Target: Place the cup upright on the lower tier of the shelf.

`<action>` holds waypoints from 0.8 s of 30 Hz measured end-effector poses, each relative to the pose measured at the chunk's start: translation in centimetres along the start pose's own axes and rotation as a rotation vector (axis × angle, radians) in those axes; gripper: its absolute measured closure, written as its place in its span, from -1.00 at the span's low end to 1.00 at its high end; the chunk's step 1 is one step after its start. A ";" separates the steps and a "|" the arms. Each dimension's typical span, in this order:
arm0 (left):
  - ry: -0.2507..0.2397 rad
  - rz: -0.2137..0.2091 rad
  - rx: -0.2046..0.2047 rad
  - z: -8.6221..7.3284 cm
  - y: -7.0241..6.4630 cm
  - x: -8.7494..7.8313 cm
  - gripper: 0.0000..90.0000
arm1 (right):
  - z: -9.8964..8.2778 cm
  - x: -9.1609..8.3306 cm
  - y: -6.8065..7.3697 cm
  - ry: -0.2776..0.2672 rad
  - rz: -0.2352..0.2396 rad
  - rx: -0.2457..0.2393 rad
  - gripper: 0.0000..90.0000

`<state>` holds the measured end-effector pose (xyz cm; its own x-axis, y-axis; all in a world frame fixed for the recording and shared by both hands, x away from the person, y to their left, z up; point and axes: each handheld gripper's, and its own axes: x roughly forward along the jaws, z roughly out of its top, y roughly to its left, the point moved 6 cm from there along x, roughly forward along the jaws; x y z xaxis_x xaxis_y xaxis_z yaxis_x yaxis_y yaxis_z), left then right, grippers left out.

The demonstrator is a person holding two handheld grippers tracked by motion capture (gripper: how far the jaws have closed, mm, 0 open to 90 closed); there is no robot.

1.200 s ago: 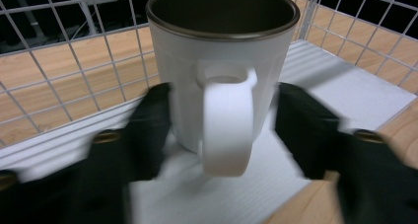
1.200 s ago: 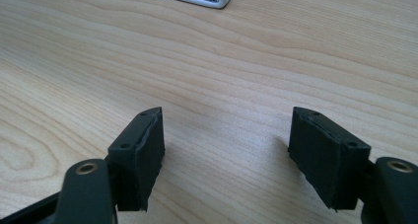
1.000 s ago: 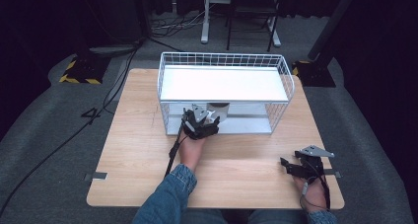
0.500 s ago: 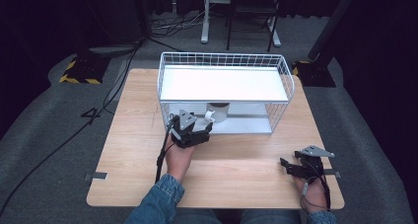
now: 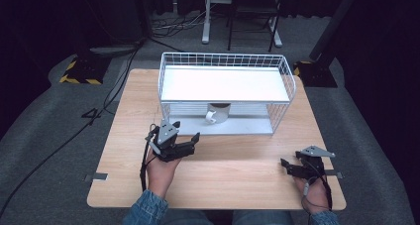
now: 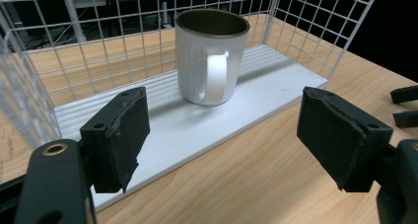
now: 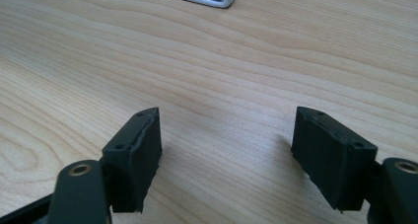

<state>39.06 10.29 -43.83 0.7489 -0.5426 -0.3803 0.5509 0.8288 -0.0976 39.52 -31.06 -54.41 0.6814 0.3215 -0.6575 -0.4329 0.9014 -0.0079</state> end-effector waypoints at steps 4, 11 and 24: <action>0.023 -0.013 0.006 -0.3 0.1 -1.3 -0.53 | 0.1 0.1 0.1 0.000 0.003 -0.003 -0.39; 0.019 -0.024 0.015 -0.6 0.3 -4.1 -0.53 | 0.1 0.1 0.2 0.000 0.010 -0.008 -0.39; 0.082 -0.062 0.029 -2.4 2.1 -8.3 -0.54 | 0.2 0.2 0.3 -0.001 0.014 -0.012 -0.39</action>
<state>33.12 16.84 -43.06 0.6810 -0.5785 -0.4489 0.6063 0.7893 -0.0974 39.66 -30.71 -54.40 0.6762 0.3341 -0.6566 -0.4494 0.8933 -0.0082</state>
